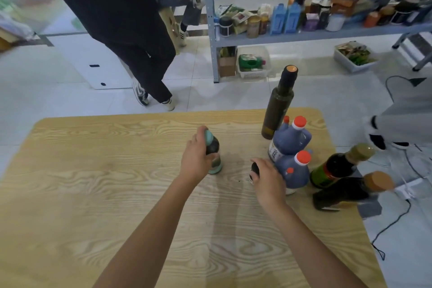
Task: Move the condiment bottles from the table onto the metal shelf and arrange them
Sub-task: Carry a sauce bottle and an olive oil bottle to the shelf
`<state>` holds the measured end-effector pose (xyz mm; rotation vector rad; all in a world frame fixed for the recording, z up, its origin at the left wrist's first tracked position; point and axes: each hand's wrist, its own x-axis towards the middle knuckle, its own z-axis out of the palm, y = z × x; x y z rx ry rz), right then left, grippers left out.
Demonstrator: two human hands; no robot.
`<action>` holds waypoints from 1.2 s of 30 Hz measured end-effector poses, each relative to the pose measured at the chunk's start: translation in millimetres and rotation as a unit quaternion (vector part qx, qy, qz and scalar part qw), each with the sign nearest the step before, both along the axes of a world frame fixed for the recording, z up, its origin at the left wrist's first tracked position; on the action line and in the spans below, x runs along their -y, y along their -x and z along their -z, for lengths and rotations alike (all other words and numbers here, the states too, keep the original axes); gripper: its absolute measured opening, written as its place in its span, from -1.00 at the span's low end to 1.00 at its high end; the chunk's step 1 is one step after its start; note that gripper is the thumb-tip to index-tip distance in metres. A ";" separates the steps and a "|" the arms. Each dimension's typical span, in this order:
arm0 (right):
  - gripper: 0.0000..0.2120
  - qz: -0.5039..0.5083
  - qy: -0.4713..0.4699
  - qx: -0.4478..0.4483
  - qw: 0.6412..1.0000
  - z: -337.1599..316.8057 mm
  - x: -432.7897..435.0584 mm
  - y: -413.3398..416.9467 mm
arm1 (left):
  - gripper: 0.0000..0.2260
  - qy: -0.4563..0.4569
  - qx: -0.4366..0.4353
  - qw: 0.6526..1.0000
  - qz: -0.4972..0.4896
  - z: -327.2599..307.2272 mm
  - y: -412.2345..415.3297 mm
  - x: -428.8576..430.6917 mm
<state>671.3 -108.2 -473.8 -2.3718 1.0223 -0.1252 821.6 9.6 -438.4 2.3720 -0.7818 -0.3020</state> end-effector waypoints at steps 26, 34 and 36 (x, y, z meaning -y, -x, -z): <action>-0.69 -0.144 -0.164 0.057 0.974 -46.0 -0.9 -23.6 | -0.46 0.035 -0.139 0.986 -0.085 -16.3 36.5 -123.0; -0.65 -0.149 -0.086 0.042 0.984 0.0 -23.6 4.3 | -0.45 0.004 -0.099 0.992 -0.073 -19.3 46.4 -100.1; -0.67 -0.147 -0.078 0.048 0.985 3.2 -27.3 10.9 | -0.46 -0.002 -0.092 0.993 -0.075 -19.7 47.0 -97.7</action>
